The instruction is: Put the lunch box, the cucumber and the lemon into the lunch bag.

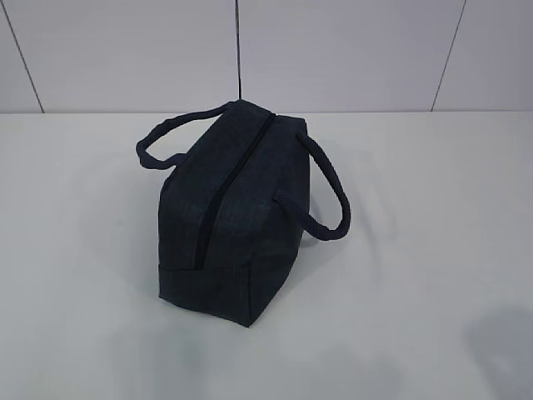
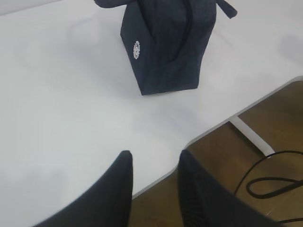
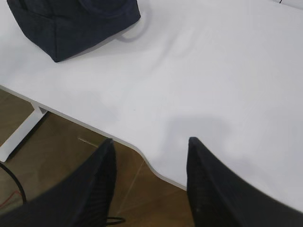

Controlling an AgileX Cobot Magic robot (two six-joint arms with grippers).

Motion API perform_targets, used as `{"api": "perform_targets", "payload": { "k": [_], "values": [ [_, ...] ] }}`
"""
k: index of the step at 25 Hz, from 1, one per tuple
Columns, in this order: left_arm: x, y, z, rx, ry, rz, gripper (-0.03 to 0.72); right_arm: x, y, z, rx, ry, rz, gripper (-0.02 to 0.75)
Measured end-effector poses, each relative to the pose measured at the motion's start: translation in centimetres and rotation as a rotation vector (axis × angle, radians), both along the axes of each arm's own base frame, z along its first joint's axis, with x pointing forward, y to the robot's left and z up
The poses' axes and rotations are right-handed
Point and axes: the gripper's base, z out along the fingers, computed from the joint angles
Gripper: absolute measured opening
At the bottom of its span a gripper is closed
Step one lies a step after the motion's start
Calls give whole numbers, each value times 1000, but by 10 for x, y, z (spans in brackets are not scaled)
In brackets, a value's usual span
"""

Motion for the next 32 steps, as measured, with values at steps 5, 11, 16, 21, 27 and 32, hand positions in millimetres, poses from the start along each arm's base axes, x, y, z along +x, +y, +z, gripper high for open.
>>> {"api": "perform_targets", "payload": {
  "k": [5,11,16,21,27,32],
  "values": [
    [4,6,-1,53,-23,59,237,0,1,-1,25,9,-4,386],
    [5,9,-1,71,-32,82,237,1,2,-1,31,8,-3,386],
    [6,10,-1,86,-39,141,236,1,2,-1,32,6,-3,386],
    [5,8,-1,88,-31,295,233,1,2,-1,33,4,-3,386],
    [5,7,-1,80,-25,353,233,1,3,-1,33,2,-112,386],
    [5,5,-1,69,-20,403,234,2,4,-1,33,0,-159,386]
  ]
}}
